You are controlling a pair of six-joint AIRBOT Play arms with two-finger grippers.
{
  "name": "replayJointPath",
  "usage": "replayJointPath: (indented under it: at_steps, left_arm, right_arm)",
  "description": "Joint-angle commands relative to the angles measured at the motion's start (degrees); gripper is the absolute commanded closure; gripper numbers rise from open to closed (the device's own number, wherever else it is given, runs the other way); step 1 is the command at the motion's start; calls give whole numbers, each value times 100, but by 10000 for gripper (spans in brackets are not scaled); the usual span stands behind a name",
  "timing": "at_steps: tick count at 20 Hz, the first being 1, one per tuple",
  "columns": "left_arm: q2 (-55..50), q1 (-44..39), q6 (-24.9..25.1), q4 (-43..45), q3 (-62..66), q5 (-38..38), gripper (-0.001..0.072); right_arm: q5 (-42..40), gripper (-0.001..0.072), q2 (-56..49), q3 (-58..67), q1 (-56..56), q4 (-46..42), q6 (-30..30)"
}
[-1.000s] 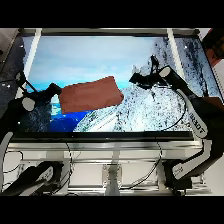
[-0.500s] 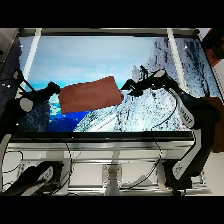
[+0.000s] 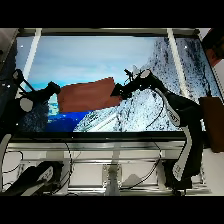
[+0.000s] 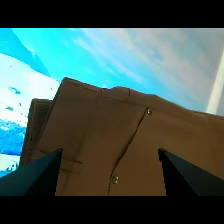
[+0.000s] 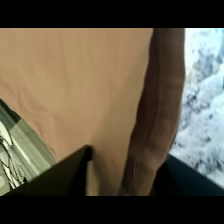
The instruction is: Fold the clothes and pants, and hang the long-sleeved shirts on hangers.
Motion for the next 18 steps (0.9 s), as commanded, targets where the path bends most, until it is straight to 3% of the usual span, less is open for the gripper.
replayJointPath:
  at_steps: [1, 3, 4, 5, 6, 10, 15, 18]
  left_arm:
    - [4, 7, 11, 26, 2, 2, 2]
    - [9, 7, 721, 22, 4, -11, 46]
    - [20, 7, 1228, 24, 4, -46, 245]
    - [46, 7, 1759, 24, 7, -92, 533]
    - [85, 7, 2144, 17, 17, -157, 686]
    - [254, 17, 2251, 229, 245, -697, 696]
    - [256, 7, 2249, 358, 957, -2396, 697]
    - [254, 7, 2251, 363, 999, -2465, 696]
  right_arm:
    - [-24, 672, -22, 352, 111, 83, -542]
    - [334, 706, 59, 664, 81, 26, -977]
    - [581, 706, 153, 859, 63, -160, -1080]
    - [671, 706, 299, 1014, 17, -501, -1036]
    - [627, 706, 487, 1097, -39, -855, -922]
    - [450, 706, 1440, 1180, -621, -1932, -184]
    - [793, 706, 2505, 1180, -2028, -3392, 730]
    - [1346, 705, 2918, 1180, -3152, -4234, 933]
